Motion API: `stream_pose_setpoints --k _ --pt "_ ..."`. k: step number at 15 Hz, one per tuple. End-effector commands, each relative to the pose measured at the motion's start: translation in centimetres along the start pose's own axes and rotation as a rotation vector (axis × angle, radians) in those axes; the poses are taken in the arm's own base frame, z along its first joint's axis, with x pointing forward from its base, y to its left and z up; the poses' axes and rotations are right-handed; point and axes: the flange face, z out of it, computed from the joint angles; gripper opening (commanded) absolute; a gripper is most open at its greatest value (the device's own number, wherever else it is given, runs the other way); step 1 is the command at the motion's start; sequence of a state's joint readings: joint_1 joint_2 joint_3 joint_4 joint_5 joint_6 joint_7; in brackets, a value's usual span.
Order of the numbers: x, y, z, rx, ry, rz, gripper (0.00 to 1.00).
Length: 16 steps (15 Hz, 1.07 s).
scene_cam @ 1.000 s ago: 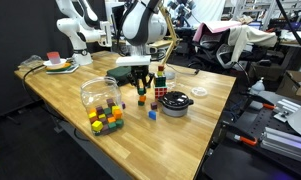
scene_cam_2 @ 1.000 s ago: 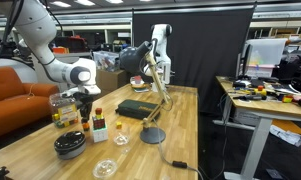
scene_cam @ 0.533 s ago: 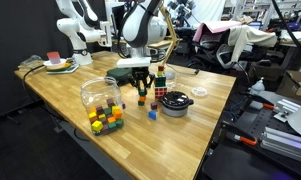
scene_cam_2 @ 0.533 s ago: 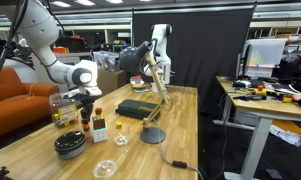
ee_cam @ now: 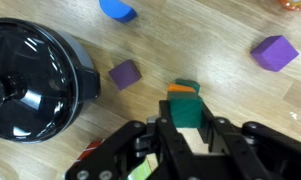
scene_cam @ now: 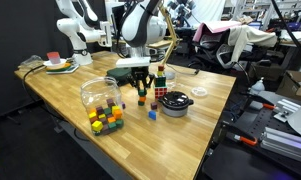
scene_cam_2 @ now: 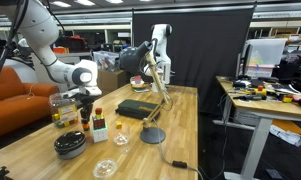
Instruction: Get the green block on the table and put it on the orange block
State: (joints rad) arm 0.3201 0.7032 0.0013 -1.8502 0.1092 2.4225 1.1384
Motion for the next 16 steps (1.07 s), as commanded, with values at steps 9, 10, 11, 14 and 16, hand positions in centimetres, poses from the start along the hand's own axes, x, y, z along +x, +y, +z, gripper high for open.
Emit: stream_pose_setpoints --k 9,10,11,14,16 --pt "0.3 -0.4 0.1 0.008 -0.062 0.056 0.81" --pt "0.5 -0.3 0.1 0.009 -0.063 0.06 0.88" --pt "0.6 -0.2 0.0 0.01 -0.064 0.064 0.95" --pt "0.9 0.0 -0.5 0.022 -0.068 0.062 1.0" --pt "0.7 0.3 -1.5 0.034 -0.069 0.044 1.0"
